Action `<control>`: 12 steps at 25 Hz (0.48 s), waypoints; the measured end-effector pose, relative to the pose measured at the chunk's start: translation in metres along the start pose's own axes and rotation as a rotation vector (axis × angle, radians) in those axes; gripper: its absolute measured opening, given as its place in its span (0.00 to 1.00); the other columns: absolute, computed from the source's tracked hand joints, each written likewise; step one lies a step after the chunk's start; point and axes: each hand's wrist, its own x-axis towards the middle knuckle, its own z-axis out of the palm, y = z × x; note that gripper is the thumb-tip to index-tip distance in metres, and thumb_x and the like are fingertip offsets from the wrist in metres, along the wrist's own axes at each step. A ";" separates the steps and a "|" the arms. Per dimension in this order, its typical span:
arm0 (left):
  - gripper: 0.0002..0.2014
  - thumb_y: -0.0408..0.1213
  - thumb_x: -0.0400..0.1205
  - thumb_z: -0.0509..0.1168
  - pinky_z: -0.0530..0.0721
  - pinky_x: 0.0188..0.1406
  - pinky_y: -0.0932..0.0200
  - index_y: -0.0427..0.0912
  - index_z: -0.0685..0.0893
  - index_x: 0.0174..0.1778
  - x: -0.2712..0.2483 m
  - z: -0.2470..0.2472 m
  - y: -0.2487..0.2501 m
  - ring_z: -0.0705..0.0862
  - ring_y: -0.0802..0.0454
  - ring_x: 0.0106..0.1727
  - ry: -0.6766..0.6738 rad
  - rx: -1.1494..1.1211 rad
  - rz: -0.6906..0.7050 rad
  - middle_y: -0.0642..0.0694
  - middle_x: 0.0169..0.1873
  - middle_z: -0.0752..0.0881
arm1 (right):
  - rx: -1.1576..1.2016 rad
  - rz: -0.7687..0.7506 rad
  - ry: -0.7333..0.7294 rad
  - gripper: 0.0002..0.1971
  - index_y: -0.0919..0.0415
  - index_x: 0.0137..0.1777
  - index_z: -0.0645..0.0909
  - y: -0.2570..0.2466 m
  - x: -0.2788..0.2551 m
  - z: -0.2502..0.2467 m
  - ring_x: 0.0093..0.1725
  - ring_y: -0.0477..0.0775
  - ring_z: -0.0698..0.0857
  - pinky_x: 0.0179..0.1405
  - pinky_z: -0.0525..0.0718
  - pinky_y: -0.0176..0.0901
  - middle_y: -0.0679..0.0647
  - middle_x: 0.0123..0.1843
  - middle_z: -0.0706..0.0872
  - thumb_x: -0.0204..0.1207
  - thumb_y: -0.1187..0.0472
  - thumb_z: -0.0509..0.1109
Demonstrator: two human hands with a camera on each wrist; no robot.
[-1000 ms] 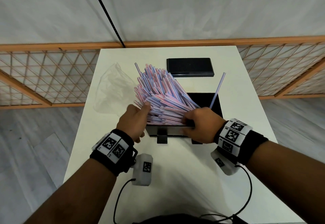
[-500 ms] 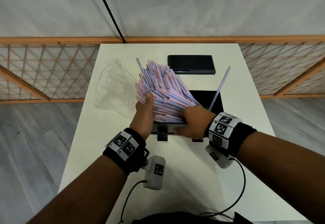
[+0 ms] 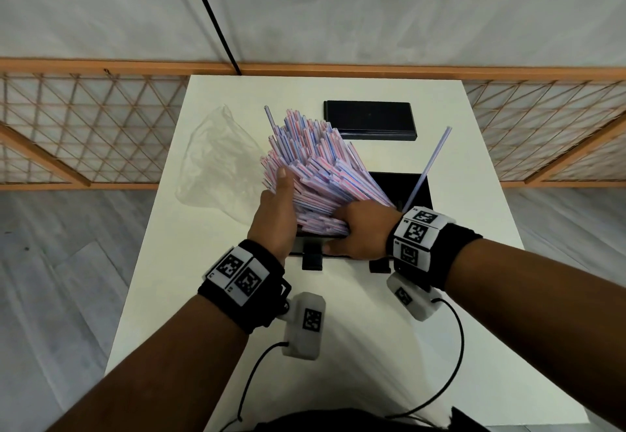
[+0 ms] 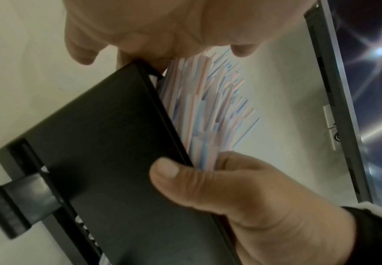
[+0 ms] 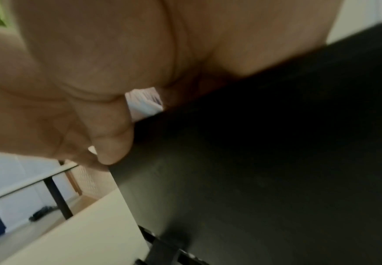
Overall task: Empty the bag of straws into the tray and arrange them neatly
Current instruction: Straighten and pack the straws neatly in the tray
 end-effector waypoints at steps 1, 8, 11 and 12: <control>0.71 0.95 0.49 0.51 0.77 0.77 0.38 0.48 0.74 0.82 0.002 -0.001 -0.002 0.82 0.42 0.74 0.002 0.020 0.007 0.44 0.76 0.82 | -0.018 -0.004 -0.006 0.23 0.56 0.55 0.85 0.000 0.001 0.002 0.55 0.60 0.85 0.50 0.79 0.43 0.57 0.53 0.88 0.75 0.36 0.69; 0.63 0.92 0.57 0.50 0.78 0.76 0.38 0.50 0.72 0.80 -0.008 -0.001 0.002 0.83 0.41 0.71 -0.016 0.123 0.036 0.46 0.73 0.83 | 0.010 0.033 0.004 0.21 0.52 0.45 0.81 0.000 0.005 0.006 0.51 0.57 0.86 0.48 0.80 0.44 0.53 0.46 0.87 0.73 0.33 0.69; 0.41 0.75 0.76 0.60 0.77 0.77 0.43 0.48 0.72 0.75 -0.014 0.003 0.005 0.81 0.45 0.72 0.001 0.149 0.115 0.48 0.70 0.80 | 0.032 0.013 0.030 0.20 0.52 0.43 0.80 -0.003 0.006 0.008 0.46 0.56 0.85 0.44 0.76 0.41 0.52 0.42 0.85 0.74 0.34 0.70; 0.34 0.68 0.80 0.64 0.78 0.76 0.46 0.47 0.71 0.74 -0.014 0.005 0.004 0.81 0.46 0.71 0.010 0.167 0.160 0.49 0.69 0.79 | 0.040 -0.015 0.055 0.19 0.51 0.43 0.79 -0.006 0.005 0.009 0.44 0.55 0.85 0.43 0.76 0.42 0.52 0.40 0.84 0.74 0.35 0.70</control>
